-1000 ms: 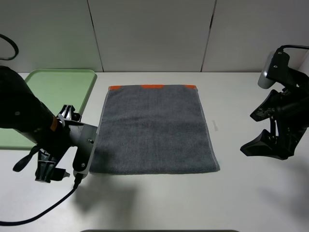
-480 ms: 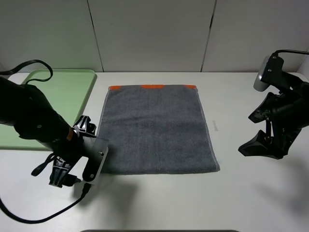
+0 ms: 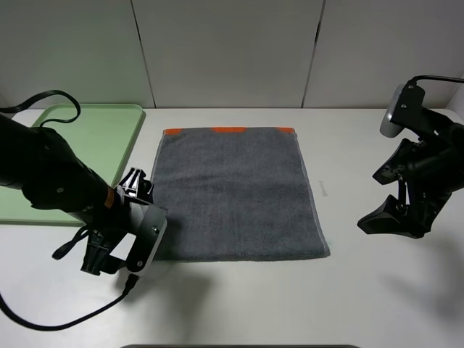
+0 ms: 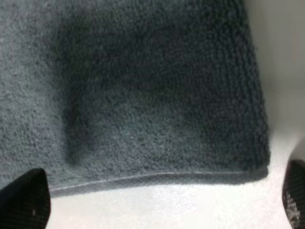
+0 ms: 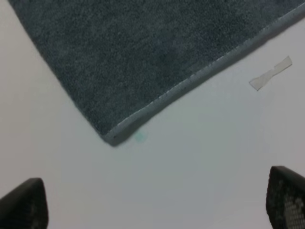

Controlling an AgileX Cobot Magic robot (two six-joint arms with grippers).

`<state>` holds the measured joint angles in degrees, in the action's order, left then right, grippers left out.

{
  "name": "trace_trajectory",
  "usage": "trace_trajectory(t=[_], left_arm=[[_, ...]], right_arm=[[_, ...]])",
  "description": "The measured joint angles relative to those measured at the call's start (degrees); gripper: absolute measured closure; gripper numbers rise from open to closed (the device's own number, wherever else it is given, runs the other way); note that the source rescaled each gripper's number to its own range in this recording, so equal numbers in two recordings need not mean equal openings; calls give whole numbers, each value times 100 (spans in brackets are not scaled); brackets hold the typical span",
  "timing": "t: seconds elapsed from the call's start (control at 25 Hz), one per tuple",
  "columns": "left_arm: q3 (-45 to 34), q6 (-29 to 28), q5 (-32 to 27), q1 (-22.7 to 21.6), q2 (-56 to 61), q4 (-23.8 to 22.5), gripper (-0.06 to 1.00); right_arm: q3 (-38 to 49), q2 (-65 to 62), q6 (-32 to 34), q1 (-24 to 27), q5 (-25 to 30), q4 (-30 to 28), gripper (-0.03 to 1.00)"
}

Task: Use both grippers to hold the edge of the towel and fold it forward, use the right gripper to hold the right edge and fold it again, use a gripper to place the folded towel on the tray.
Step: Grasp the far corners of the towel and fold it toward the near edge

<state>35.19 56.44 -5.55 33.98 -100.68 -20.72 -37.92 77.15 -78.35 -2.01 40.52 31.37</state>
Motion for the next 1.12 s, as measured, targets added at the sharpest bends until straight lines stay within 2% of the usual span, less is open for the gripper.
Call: trace_trajectory(t=[0.36, 0.76, 0.96, 1.12], left_arm=[[108, 164, 150, 26, -246, -3, -4], [218, 250, 770, 516, -519, -133, -2], [233, 177, 783, 534, -523, -135, -1], [250, 95, 742, 534, -524, -135, -1]], right_arm=[[0, 0, 0, 0, 0, 0, -3], [0, 0, 18, 0, 0, 0, -3], [0, 0, 20, 0, 49, 12, -3], [0, 0, -164, -94, 125, 277, -3]])
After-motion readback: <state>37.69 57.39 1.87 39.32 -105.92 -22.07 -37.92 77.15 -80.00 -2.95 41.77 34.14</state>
